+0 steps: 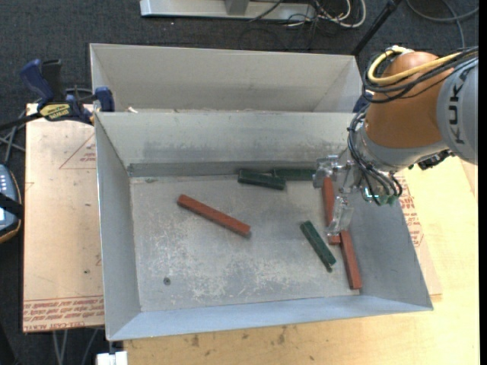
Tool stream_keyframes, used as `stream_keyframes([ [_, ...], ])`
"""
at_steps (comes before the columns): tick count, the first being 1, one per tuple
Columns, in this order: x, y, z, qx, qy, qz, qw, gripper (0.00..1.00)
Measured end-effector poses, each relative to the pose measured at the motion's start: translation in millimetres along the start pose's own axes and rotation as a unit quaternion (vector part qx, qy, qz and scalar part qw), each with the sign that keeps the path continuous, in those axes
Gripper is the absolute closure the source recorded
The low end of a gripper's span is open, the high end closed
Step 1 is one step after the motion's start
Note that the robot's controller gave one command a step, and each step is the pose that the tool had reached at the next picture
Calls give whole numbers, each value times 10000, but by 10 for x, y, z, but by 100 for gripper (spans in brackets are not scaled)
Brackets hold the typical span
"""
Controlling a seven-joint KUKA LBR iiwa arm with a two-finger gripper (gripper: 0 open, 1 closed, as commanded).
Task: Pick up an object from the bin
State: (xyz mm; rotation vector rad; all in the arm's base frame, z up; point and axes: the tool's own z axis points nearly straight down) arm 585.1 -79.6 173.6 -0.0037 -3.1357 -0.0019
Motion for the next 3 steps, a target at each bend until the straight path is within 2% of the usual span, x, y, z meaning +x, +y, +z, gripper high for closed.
stream_keyframes([
  [1,-18,2,-43,5,-38,-9,10000,0],
  [2,335,-243,501,6,-63,4,10000,0],
  [3,281,-161,878,7,-34,575,9983,0],
])
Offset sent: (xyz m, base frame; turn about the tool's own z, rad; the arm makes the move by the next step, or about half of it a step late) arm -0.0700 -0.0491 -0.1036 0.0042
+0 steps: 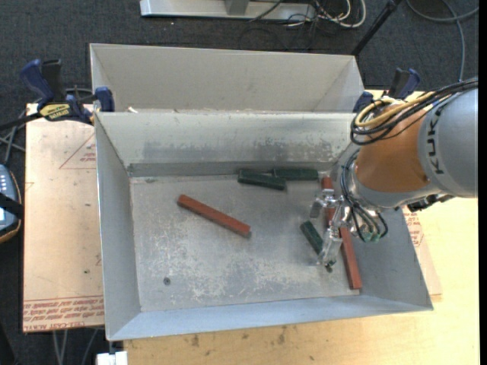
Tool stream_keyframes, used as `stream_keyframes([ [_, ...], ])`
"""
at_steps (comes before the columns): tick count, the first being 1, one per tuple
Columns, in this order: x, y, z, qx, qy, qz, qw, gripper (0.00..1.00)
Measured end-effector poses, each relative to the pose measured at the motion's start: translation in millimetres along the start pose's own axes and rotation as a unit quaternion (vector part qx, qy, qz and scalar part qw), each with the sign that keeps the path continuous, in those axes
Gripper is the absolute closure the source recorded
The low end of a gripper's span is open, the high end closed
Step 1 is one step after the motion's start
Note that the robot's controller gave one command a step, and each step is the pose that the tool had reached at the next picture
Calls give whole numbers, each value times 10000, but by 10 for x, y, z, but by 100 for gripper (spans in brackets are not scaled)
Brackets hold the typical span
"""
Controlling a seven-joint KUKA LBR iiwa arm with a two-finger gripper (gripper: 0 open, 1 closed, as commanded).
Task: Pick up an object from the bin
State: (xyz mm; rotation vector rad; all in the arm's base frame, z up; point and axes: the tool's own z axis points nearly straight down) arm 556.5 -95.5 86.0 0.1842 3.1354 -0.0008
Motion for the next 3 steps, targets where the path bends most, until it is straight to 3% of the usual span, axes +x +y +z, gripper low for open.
stream_keyframes([
  [1,175,-430,149,-6,-7,-668,9978,100],
  [2,175,-429,149,-6,-7,-671,9977,100],
  [3,-19,14,-1713,1,-59,-1191,9929,100],
])
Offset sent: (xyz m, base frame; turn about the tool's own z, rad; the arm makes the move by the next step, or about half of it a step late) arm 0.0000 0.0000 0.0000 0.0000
